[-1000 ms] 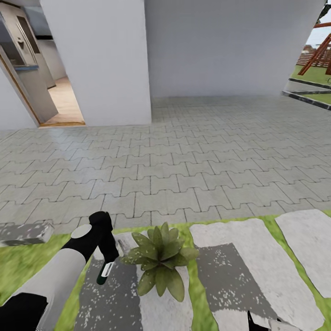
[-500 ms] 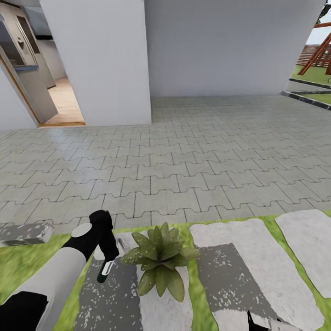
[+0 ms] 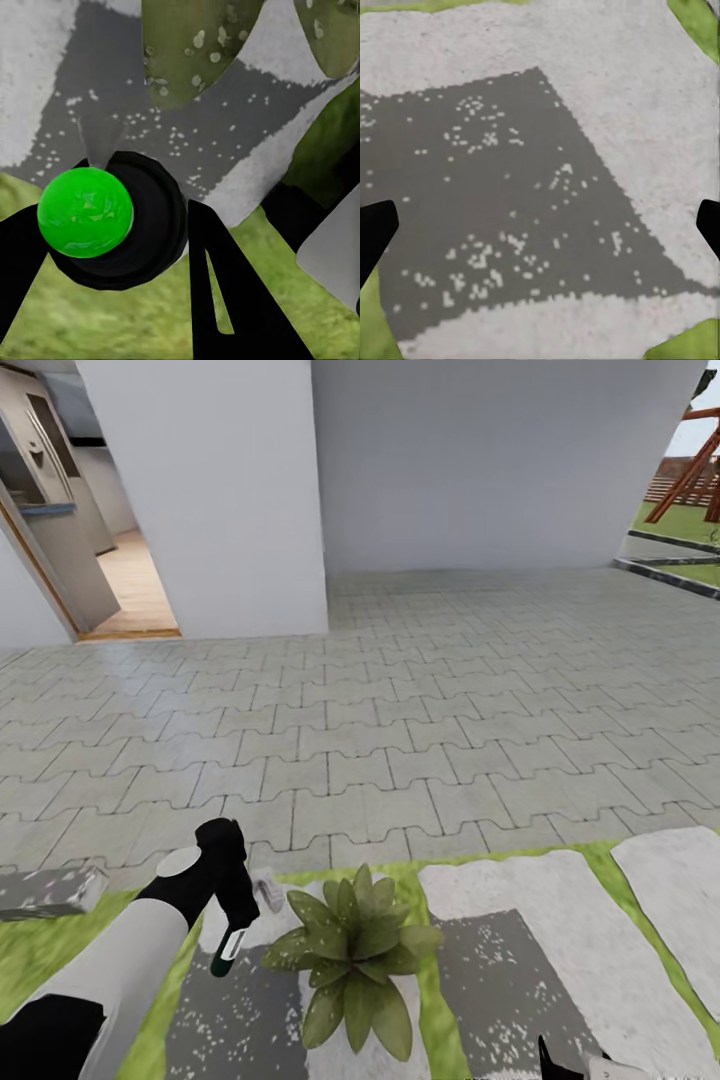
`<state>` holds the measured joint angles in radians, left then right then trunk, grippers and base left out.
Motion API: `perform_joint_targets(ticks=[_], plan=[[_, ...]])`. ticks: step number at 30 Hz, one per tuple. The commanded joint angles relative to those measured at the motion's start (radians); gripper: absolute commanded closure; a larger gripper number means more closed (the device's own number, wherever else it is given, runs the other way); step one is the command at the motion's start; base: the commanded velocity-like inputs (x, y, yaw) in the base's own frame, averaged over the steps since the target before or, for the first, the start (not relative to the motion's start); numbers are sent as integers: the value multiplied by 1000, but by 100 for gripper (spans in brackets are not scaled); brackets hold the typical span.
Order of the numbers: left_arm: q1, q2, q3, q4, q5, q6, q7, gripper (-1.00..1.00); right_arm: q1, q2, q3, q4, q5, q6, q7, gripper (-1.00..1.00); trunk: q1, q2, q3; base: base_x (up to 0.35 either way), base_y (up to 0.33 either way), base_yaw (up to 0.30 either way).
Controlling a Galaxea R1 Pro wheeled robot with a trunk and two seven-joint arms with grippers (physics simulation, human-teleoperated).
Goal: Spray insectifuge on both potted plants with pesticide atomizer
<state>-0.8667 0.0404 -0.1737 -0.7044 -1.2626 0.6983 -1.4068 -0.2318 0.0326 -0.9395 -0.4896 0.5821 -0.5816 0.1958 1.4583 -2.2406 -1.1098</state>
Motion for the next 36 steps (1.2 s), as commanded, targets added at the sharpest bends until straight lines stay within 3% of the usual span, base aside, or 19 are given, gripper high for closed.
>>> perform_joint_targets(ticks=[1, 6, 13, 21, 30, 36], plan=[[1, 1, -4, 3, -11, 10, -3, 100, -1, 1, -9, -1, 4, -3, 8, -100, 0, 0, -1, 12, 2, -247], [48, 4, 1, 11, -37, 9, 48, 100, -1, 1, -9, -1, 4, -3, 8, -100, 0, 0, -1, 3, 1, -193], [84, 18, 5, 13, -38, 7, 55, 100, -1, 1, -9, -1, 4, -3, 8, -100, 0, 0, -1, 0, 0, -15], [86, 89, 12, 12, -27, 9, 58, 100, -1, 0, -10, -1, 4, -3, 8, -100, 0, 0, -1, 0, 0, 0], [84, 74, 12, -1, -26, 10, 58, 100, -1, 0, -10, -1, 4, -3, 8, -100, 0, 0, -1, 22, 7, 0], [84, 80, 12, 2, -27, 10, 60, 100, -1, 0, -10, -1, 4, -3, 8, -100, 0, 0, -1, 149, 120, 0]])
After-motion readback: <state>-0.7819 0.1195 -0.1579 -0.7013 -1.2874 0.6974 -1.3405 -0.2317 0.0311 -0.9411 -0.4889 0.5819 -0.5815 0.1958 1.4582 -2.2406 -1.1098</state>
